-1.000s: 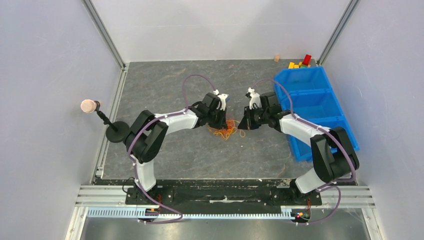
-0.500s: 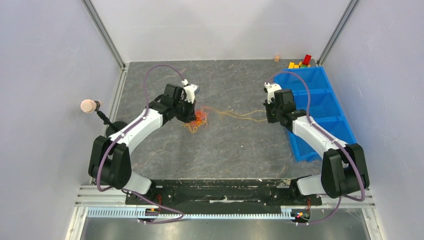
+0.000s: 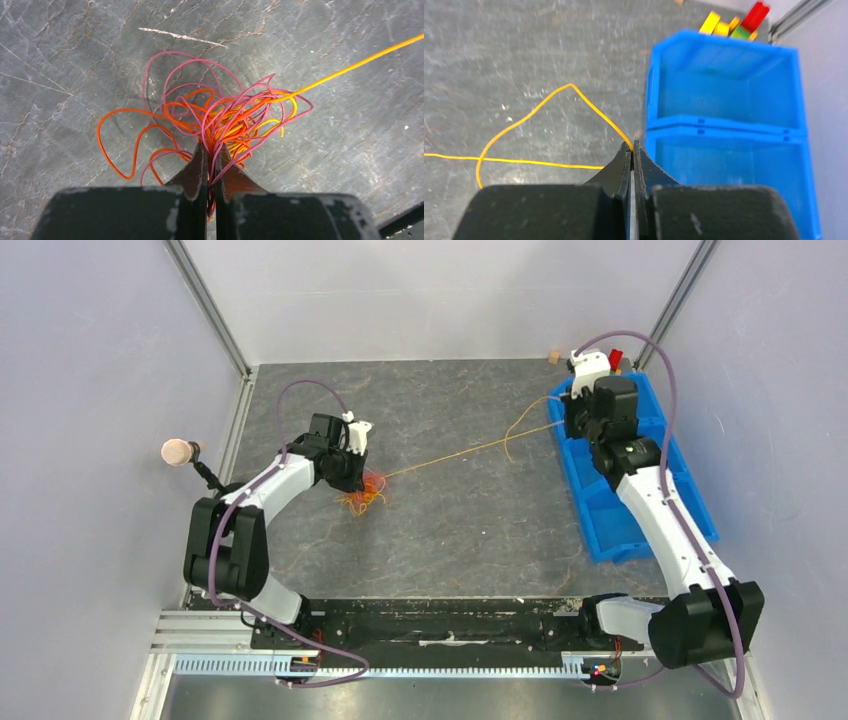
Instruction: Untangle the cables
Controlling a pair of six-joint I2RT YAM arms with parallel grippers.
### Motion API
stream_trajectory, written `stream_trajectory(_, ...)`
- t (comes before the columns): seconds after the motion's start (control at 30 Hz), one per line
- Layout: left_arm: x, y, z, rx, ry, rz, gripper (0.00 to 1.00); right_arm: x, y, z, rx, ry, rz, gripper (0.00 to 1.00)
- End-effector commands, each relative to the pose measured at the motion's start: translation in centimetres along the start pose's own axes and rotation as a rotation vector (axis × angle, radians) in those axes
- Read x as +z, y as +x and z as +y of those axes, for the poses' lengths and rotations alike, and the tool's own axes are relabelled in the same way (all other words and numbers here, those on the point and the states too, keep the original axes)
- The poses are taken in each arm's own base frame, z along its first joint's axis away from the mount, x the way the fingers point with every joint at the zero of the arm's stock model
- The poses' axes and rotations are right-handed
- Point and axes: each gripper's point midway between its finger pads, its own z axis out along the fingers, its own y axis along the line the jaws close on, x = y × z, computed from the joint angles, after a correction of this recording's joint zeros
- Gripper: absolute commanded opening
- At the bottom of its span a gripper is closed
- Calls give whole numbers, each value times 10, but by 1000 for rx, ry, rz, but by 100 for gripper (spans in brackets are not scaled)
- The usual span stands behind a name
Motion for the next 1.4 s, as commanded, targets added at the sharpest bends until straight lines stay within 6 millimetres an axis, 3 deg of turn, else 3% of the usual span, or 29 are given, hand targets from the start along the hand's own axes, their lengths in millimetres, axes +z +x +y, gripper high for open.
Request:
stream_trajectory(0.0, 15, 24, 34, 13, -94, 89, 2, -32, -71, -41, 11, 120, -173, 0)
stream_trajectory(0.17, 25, 42, 49, -26, -104, 148, 3, -58, -125, -74, 44, 190, -296, 0)
stream_trajectory(0.33, 26, 51, 56, -40, -98, 159, 14, -71, -151, -85, 63, 202, -365, 0)
stream_trajectory(0.53, 26, 59, 62, -47, -105, 178, 22, -99, -180, -131, 107, 308, -453, 0)
stream_trajectory(0.77, 22, 62, 72, -59, -119, 175, 15, -129, -204, -162, 119, 362, -527, 0)
stream_trajectory(0.93, 18, 63, 78, -66, -128, 179, 3, -141, -210, -175, 132, 371, -553, 0)
stream_trajectory(1.03, 1, 39, 37, -25, 76, 65, 2, -113, -186, -132, 147, 127, -462, 0)
stream_trajectory(1.17, -40, -4, -13, 1, 267, -132, 2, -68, -107, -27, 133, -284, -243, 0)
stream_trajectory(1.27, -64, -23, -36, -54, 374, -176, 2, -58, -54, 56, 68, -510, -116, 0)
stream_trajectory(1.37, -83, -30, -59, -46, 497, -215, 2, -53, -7, 111, 40, -683, 10, 2)
